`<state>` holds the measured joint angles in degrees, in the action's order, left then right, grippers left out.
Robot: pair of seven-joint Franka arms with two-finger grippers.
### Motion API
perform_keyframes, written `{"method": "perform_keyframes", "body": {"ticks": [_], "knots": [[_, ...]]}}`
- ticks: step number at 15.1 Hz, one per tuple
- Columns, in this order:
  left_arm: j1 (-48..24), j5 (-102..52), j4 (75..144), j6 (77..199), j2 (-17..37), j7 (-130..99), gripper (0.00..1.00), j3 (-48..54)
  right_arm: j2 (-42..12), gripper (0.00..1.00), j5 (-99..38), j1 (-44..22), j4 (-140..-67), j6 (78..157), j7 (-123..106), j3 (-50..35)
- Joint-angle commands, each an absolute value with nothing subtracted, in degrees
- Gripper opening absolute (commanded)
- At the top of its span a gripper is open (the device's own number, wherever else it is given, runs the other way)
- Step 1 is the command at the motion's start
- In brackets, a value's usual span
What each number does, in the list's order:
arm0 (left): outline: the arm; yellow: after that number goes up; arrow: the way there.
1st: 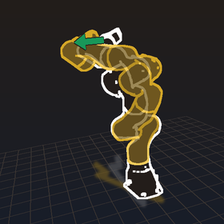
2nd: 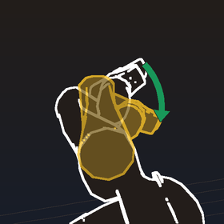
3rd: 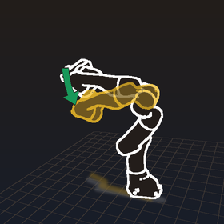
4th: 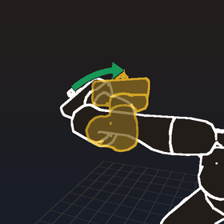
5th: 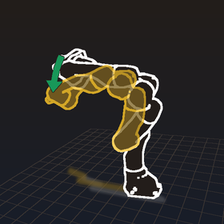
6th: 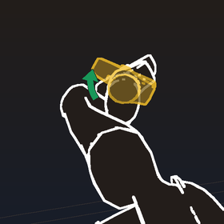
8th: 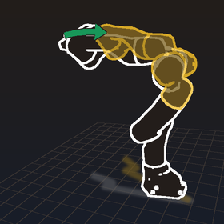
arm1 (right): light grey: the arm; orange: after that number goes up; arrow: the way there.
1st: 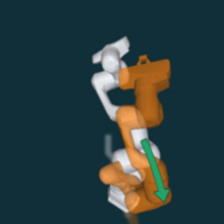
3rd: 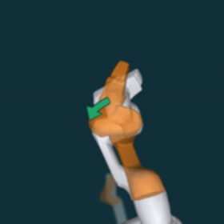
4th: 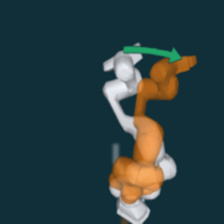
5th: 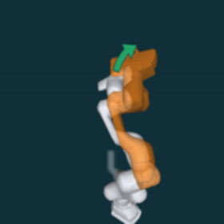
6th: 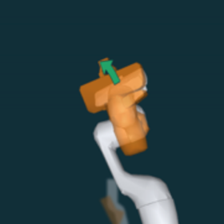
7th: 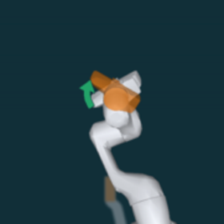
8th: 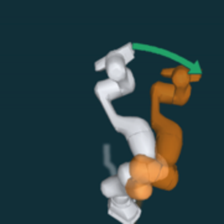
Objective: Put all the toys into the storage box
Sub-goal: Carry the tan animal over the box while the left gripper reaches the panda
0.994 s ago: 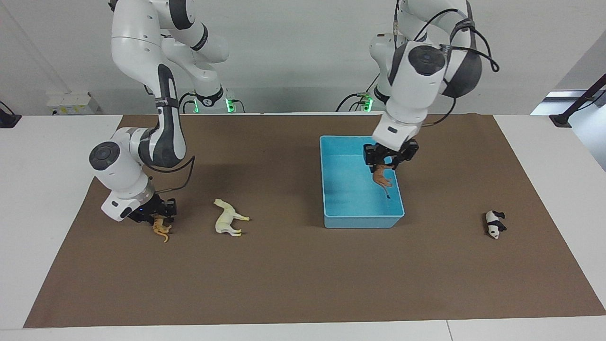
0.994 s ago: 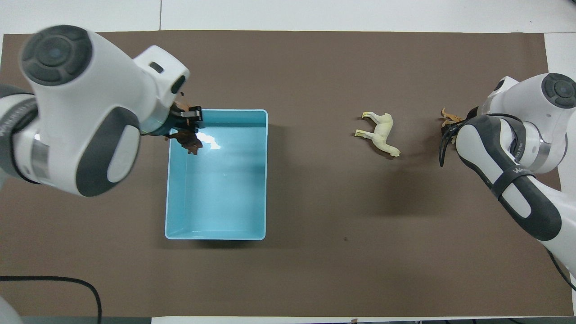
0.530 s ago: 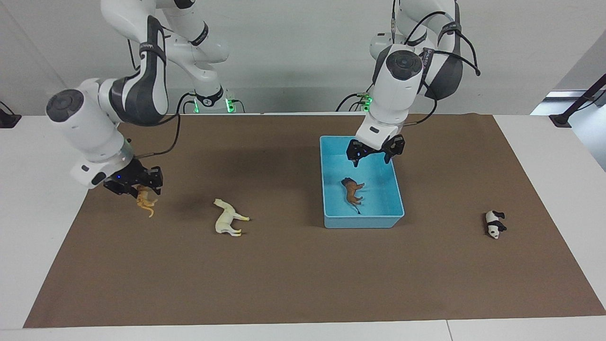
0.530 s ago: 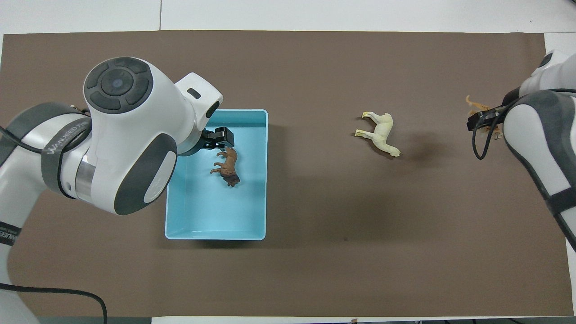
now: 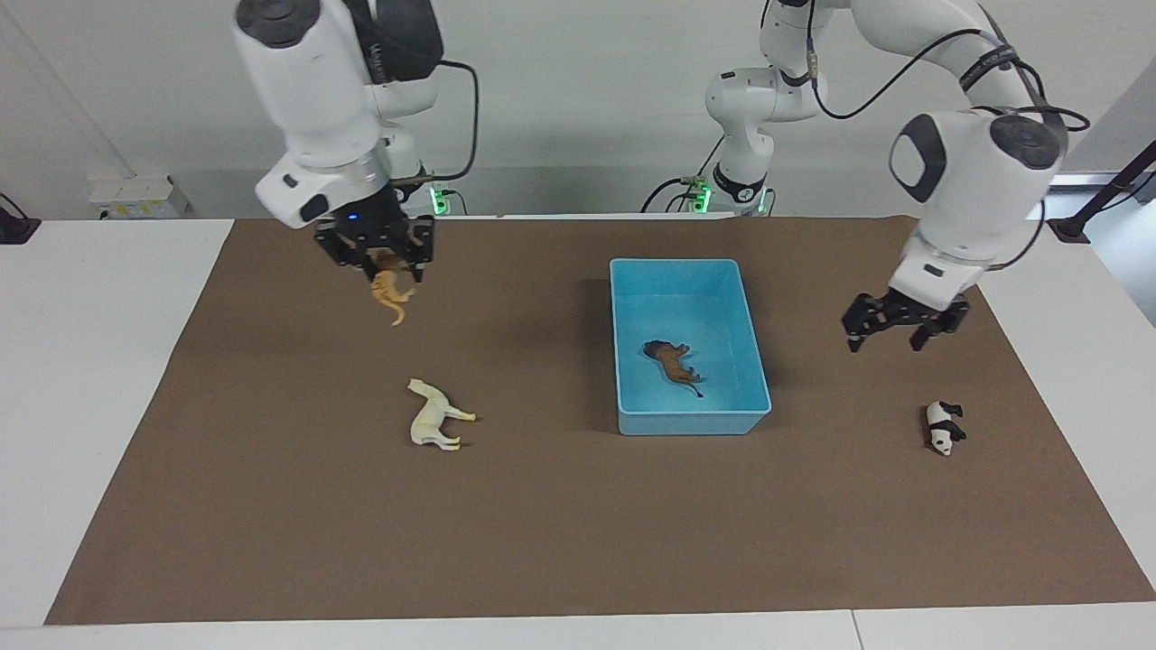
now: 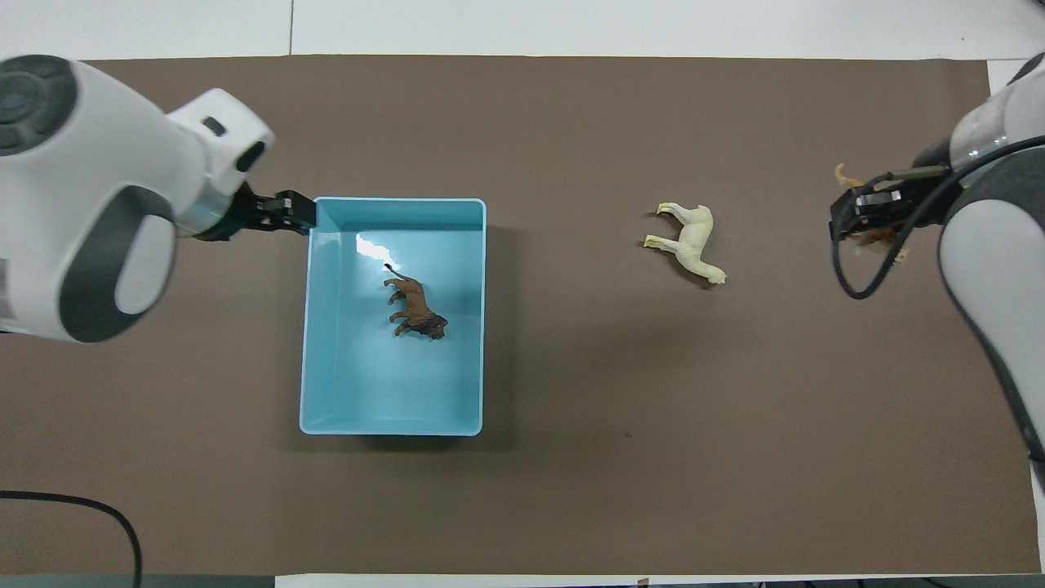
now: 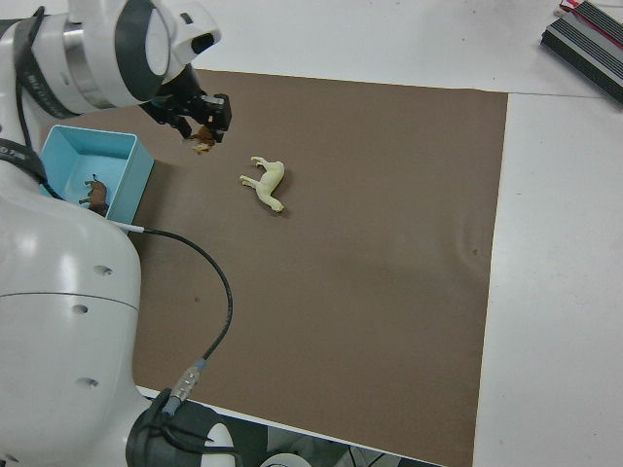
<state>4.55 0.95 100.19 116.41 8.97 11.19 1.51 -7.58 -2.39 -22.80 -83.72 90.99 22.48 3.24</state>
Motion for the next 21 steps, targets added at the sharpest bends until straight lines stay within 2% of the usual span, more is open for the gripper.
{"method": "perform_keyframes", "body": {"ticks": [1,2,5,7,9,11,12,13,14,18,20,21], "knots": [[8.60,0.97,100.99,124.08,13.78,20.89,1.00,2.46,-12.72,0.00,-1.58,-33.18,-77.54,91.58,34.77,3.60],[10.27,0.97,100.99,126.02,15.63,23.70,1.00,2.46,-15.44,0.00,-1.15,-37.66,-75.52,92.19,38.63,3.78],[13.09,0.97,100.46,131.02,21.25,28.56,1.00,2.46,-20.90,0.00,0.17,-45.24,-74.97,99.21,44.89,3.78],[14.41,0.97,101.42,135.16,22.93,28.48,1.00,2.46,-24.50,0.00,0.53,-47.80,-74.45,102.12,48.24,3.87],[14.41,0.97,101.69,136.14,23.73,28.13,1.00,2.46,-30.47,0.00,1.14,-50.53,-71.21,105.01,48.87,4.22],[14.41,0.97,103.61,137.80,23.82,28.04,1.00,2.46,-32.17,0.00,0.71,-50.71,-70.93,108.36,50.26,3.87],[14.50,0.97,104.93,139.64,23.73,28.04,1.00,2.46,-32.08,0.39,0.53,-50.54,-70.75,107.76,52.62,3.87],[14.50,0.97,106.07,141.40,23.82,28.04,1.00,2.46,-32.08,0.96,0.53,-50.71,-70.75,107.58,54.56,3.87],[14.50,0.97,106.61,142.81,23.91,28.04,1.00,2.46,-31.99,1.00,0.53,-50.71,-70.75,106.88,55.10,3.87],[14.76,0.97,107.75,144.22,24.43,28.12,1.00,2.46,-31.64,1.00,0.44,-49.57,-68.03,99.78,57.74,4.39],[14.94,0.97,110.73,148.16,24.08,28.13,1.00,2.37,-28.06,1.00,0.53,-44.24,-67.94,95.55,56.70,4.31],[14.94,0.88,111.53,149.49,24.08,28.04,0.88,2.46,-26.82,1.00,0.61,-41.60,-68.64,95.19,54.25,4.31]]}}
